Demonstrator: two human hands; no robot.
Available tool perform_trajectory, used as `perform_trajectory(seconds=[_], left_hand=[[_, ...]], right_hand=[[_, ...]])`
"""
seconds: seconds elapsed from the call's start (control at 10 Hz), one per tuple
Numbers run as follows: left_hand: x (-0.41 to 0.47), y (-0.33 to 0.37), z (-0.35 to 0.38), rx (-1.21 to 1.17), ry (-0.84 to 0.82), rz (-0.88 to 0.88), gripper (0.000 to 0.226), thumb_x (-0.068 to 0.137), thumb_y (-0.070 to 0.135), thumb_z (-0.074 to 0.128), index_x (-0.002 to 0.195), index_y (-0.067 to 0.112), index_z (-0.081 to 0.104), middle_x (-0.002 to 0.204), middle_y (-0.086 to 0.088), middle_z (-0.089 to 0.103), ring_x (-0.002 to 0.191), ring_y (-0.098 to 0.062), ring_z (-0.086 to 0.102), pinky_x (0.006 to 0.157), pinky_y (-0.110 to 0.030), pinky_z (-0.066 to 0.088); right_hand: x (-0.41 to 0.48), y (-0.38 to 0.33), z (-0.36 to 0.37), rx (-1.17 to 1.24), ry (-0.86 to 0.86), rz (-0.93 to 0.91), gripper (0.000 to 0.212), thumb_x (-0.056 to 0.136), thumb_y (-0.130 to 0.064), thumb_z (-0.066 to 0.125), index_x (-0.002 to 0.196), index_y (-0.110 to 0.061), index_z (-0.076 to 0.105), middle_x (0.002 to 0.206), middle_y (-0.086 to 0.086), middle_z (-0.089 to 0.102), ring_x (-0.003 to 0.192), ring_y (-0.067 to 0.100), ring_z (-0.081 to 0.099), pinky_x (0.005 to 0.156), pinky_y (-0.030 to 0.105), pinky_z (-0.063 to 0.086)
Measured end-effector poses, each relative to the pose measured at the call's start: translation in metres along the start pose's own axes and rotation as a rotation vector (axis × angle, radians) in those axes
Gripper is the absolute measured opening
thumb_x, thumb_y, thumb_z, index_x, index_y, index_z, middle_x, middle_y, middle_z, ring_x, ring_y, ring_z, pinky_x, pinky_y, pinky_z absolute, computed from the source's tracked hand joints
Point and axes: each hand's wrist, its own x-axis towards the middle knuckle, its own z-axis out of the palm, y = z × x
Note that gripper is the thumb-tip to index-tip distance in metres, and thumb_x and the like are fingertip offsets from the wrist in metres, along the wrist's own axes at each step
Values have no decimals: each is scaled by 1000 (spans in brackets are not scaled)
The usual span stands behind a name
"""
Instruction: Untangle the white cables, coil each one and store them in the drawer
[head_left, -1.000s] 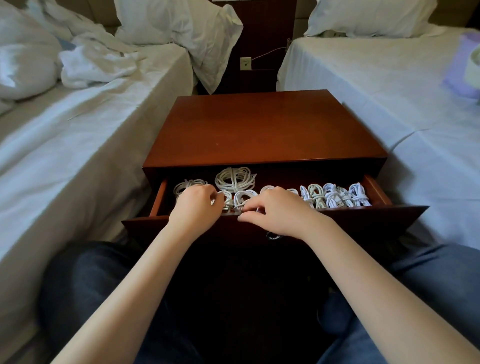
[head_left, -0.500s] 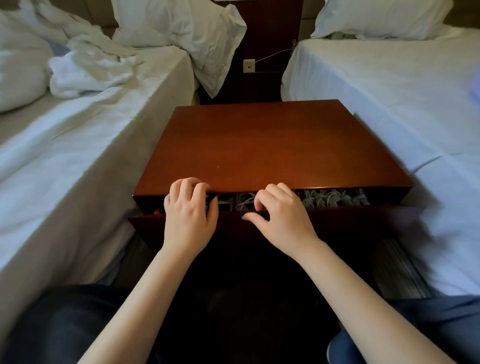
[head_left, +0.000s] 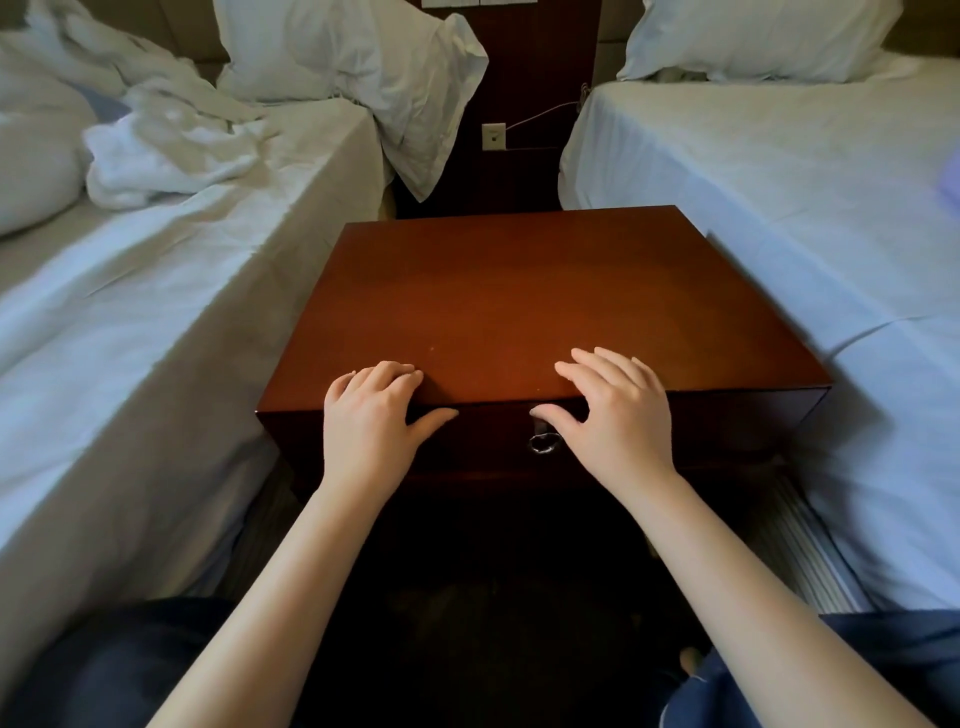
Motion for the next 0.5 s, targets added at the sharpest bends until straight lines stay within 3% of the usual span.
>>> perform_trajectory(seconds=[0.1,0.2,0.4,0.5], left_hand=[[5,1,-2,15,2,10,49,69,50,78,95,8,75,98,-3,71,88,-26,68,85,-43,48],[7,2,-7,17,-19,-18,52,68,52,78,97,9,74,101,-3,70,91,-27,67,87,-44,45],[17,14,-27,15,-246,-64,63,83,58,61,128,14,57,125,1,55,115,-21,53,99,-40,36],[29,18,-39,-39,-305,-99,66,87,57,57,136,13,48,131,-4,54,120,-24,51,98,-41,42]], right_hand=[[2,-1,0,-2,10,11,47,73,-45,81,107,-14,74,118,8,69,117,29,60,100,54,45],[3,-2,-3,-13,-23,19,48,76,-47,78,110,-14,73,120,7,68,119,29,58,102,53,44],[13,-9,-24,-55,-195,-1,55,86,-59,59,126,-21,61,133,-5,58,128,19,47,104,40,38],[24,-16,-35,-75,-262,7,53,89,-62,52,126,-24,59,128,-6,61,123,18,50,99,38,42]])
